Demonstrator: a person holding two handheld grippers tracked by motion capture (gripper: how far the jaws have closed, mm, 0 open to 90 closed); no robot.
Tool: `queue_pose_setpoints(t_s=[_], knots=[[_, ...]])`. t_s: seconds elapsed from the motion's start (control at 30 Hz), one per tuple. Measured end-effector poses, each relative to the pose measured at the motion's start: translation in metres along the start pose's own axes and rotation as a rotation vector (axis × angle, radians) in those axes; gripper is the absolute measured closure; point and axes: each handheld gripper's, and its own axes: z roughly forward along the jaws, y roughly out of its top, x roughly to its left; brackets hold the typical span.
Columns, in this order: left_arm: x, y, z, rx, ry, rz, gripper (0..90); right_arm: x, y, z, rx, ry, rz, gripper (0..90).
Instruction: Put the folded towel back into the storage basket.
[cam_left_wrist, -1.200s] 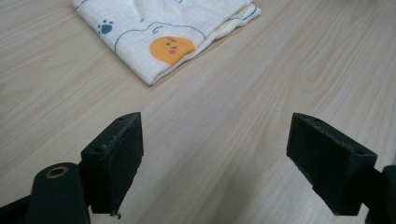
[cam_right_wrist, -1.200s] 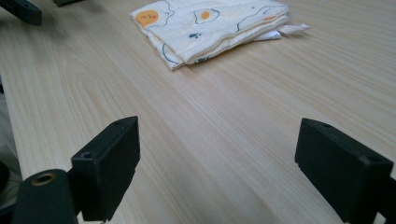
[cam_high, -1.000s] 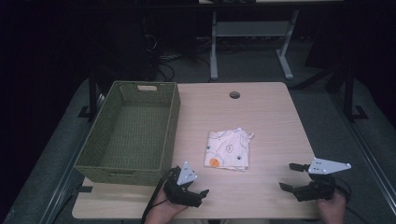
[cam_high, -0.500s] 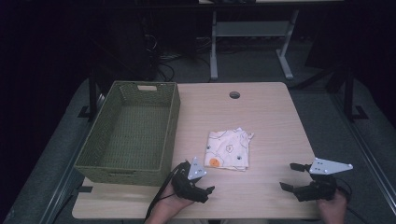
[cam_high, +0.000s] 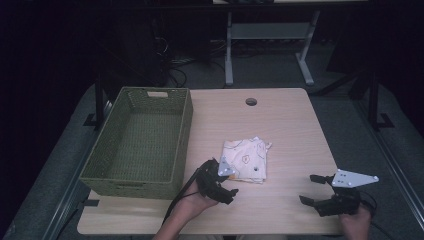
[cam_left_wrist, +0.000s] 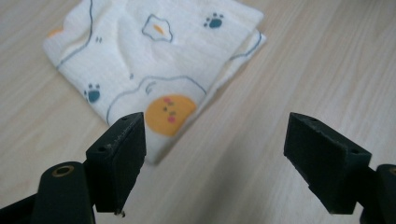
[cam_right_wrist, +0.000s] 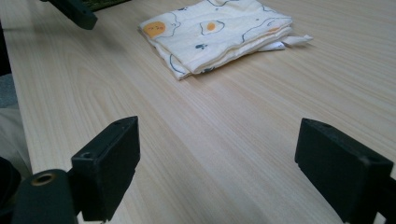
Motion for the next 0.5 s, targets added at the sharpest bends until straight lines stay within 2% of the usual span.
queue_pose_setpoints(t_s=[0.03, 0.2, 0.5], knots=[[0.0, 0.0, 0.0, 0.0, 0.0, 0.0, 20.9, 0.0, 0.0, 0.0, 0.0, 0.0, 0.0, 13.5], [0.001, 0.02, 0.011, 0.024, 0.007, 0.027, 21.9, 0.0, 0.0, -0.002, -0.011, 0.001, -0.003, 13.5], [0.012, 0.036, 0.029, 0.052, 0.013, 0.022, 23.3, -0.001, 0.0, -0.002, -0.016, 0.003, -0.008, 13.5]])
